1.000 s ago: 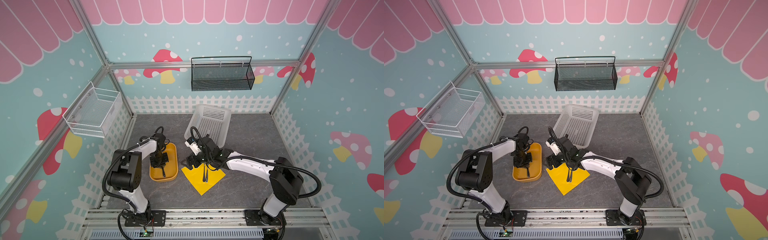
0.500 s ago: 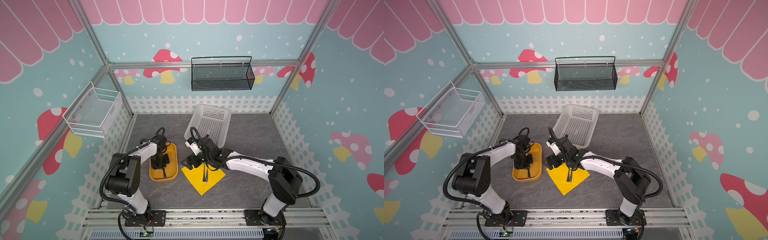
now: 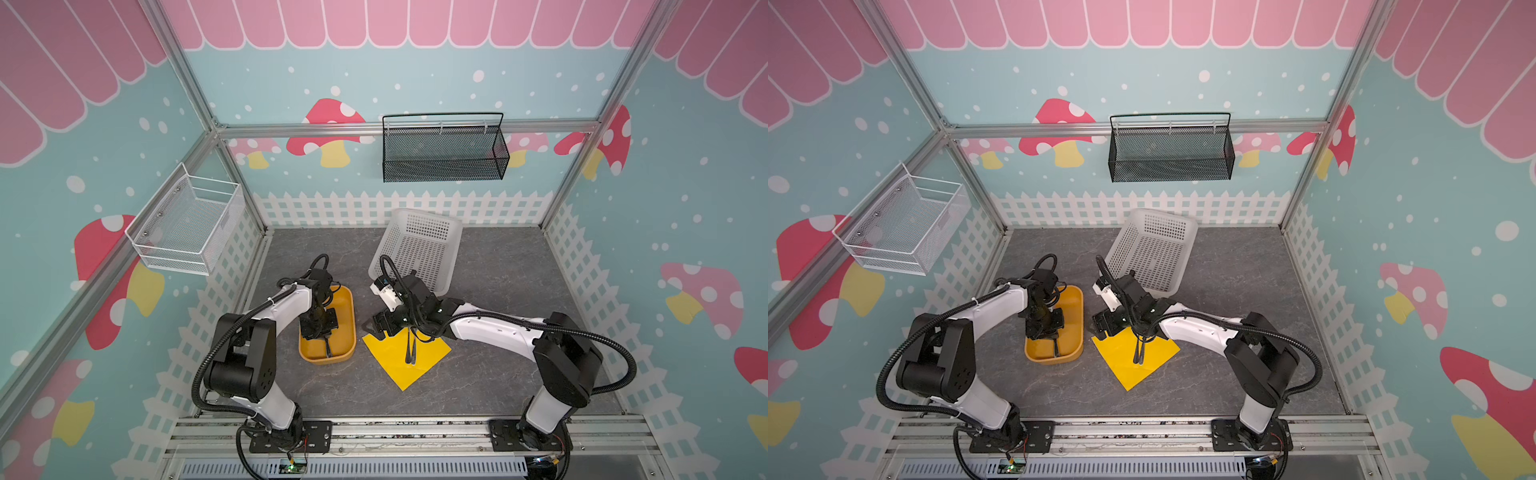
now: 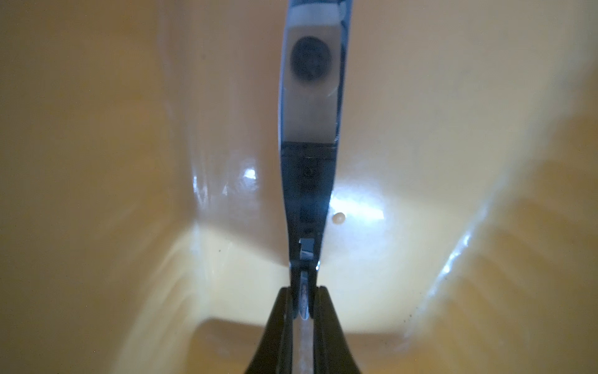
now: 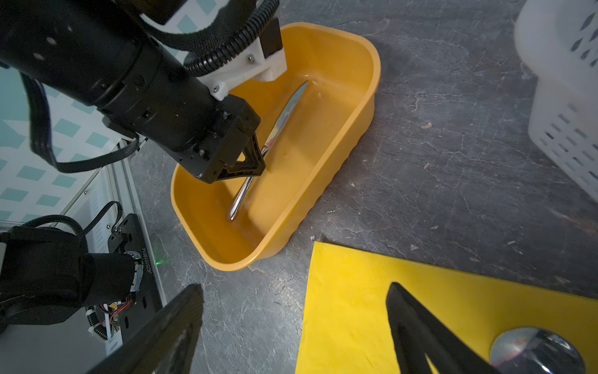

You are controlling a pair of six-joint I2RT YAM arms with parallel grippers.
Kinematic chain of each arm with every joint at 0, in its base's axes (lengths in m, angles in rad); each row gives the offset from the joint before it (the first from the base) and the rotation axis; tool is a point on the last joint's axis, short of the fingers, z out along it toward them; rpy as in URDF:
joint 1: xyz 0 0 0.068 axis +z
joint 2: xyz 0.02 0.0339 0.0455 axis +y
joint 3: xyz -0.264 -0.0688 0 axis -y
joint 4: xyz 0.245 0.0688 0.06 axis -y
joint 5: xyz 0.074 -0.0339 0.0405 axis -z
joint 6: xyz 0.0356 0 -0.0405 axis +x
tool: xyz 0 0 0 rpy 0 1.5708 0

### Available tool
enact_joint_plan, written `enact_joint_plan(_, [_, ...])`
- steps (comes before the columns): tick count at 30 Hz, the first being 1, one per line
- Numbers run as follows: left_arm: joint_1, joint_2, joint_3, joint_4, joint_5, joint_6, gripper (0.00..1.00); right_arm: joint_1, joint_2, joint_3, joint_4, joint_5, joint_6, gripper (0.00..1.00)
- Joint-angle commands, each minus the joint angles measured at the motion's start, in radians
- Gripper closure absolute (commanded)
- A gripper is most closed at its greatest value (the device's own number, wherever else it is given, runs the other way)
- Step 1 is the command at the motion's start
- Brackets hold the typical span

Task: Place the utensils on the paper napkin and roll it up
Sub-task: 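Close the left gripper on the knife handle and lift it from the tray, then carry the knife with the left gripper over the napkin beside the spoon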

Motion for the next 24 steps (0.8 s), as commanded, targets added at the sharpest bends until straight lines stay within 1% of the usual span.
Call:
enact_joint_plan(1, [-0.004,-0.021,0.051,-0.038,-0.02,0.032,0.89,0.004,0.006,0.019,0.0,0.016,-0.006,0.1])
enact_joint_plan(7, [-0.006,-0.027,0.109,-0.08,-0.009,0.049,0.89,-0.001,-0.025,-0.003,-0.006,0.062,0.0,0.1])
enact_joint_plan(14, [-0.015,-0.078,0.146,-0.147,-0.003,0.06,0.89,-0.01,-0.07,-0.04,-0.001,0.117,0.025,0.09])
enact_joint_plan(17, [-0.045,-0.112,0.176,-0.194,0.005,0.066,0.89,-0.01,-0.105,-0.065,0.0,0.185,0.061,0.09])
enact_joint_plan(19, [-0.075,-0.141,0.195,-0.206,0.038,0.057,0.89,-0.014,-0.14,-0.093,0.011,0.234,0.082,0.09])
enact_joint_plan(22, [-0.123,-0.169,0.217,-0.21,0.056,0.033,0.89,-0.038,-0.189,-0.144,0.017,0.275,0.148,0.09])
enact_joint_plan(24, [-0.162,-0.17,0.23,-0.202,0.073,0.015,0.89,-0.061,-0.225,-0.194,0.041,0.272,0.2,0.09])
